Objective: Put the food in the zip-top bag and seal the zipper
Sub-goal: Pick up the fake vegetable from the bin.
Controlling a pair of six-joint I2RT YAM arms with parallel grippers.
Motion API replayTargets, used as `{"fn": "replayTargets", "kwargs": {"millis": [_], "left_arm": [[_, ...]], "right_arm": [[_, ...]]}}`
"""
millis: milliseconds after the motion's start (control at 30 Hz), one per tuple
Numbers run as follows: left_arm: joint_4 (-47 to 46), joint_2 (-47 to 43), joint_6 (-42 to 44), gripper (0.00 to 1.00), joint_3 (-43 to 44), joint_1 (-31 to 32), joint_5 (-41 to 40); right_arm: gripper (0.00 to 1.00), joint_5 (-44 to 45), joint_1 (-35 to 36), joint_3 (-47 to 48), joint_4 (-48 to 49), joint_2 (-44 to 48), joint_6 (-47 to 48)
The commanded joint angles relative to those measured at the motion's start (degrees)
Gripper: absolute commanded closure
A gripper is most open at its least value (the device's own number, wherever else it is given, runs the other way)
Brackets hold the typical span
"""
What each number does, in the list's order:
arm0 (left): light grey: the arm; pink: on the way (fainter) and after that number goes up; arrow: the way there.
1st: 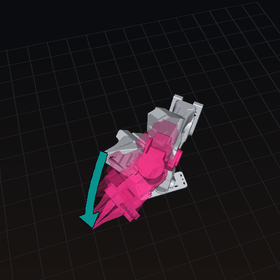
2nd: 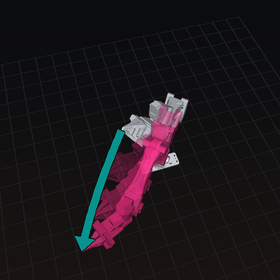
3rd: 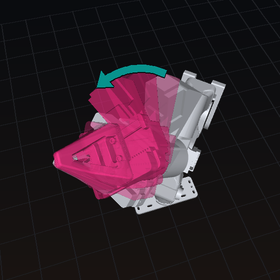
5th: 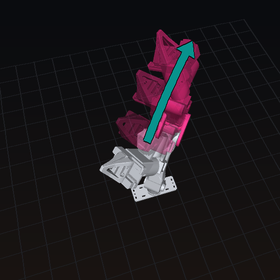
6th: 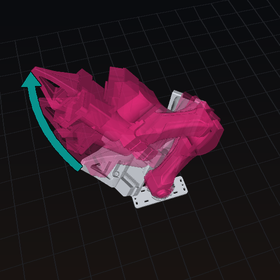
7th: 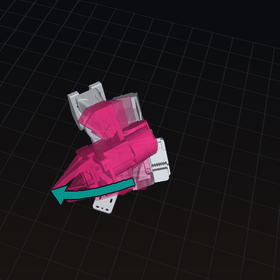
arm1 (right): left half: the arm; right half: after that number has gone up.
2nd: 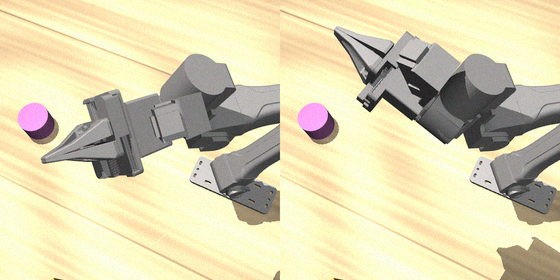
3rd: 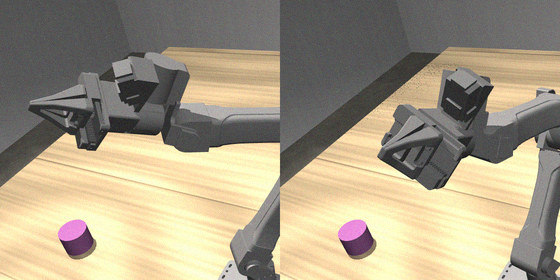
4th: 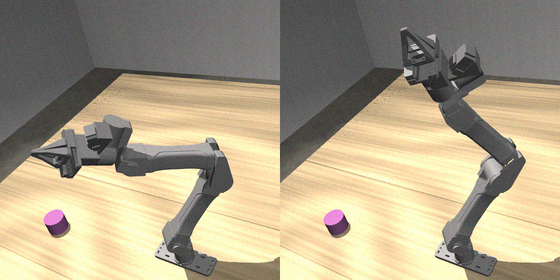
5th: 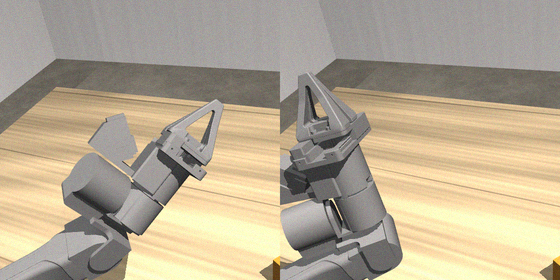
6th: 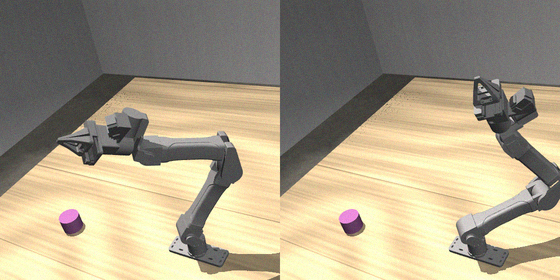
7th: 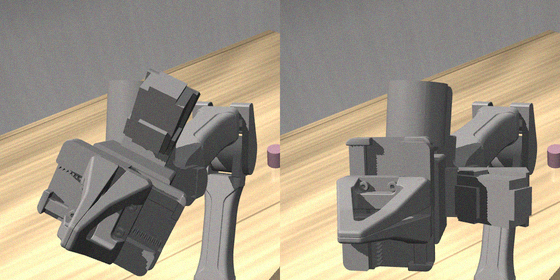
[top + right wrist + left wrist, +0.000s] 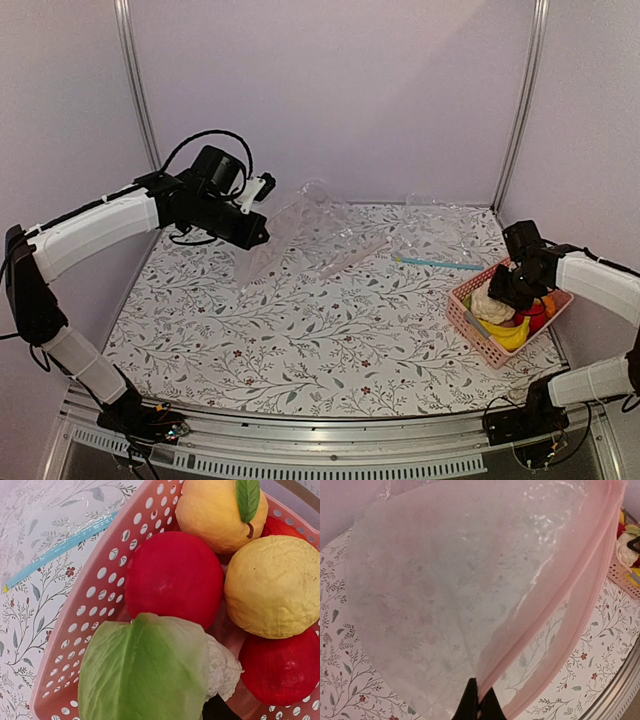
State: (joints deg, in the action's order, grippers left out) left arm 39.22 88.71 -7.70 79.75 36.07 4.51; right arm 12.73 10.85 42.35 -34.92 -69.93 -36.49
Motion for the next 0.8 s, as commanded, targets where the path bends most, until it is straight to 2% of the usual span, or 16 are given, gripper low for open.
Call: {"fn": "replayTargets", "kwargs": {"millis": [0,300,533,767], "left_arm": [[-0.8,-1.4,0.0,1.00,-0.6,-0.5,0.8],[-1.0,-1.6,-0.3,1.00,-0.7,-0.5,1.3],[-1.7,-1.8,-1.0,1.00,-0.9,-0.5,2.8],[-2.7,-1.1,-2.2,1.00,-1.1,-0.5,6.9]], "right_arm": [[0.69,0.4,-0.1,0.1,-2.9,2.1,0.1],[0.73,1.1,-0.1,4.6,-10.3,10.0,1.3],[0.77,-2.5,0.1,9.2,-14.0,13.1,3.6],[0.77,-4.7,5.1,18.4,-16.2,15.9,5.9]]}}
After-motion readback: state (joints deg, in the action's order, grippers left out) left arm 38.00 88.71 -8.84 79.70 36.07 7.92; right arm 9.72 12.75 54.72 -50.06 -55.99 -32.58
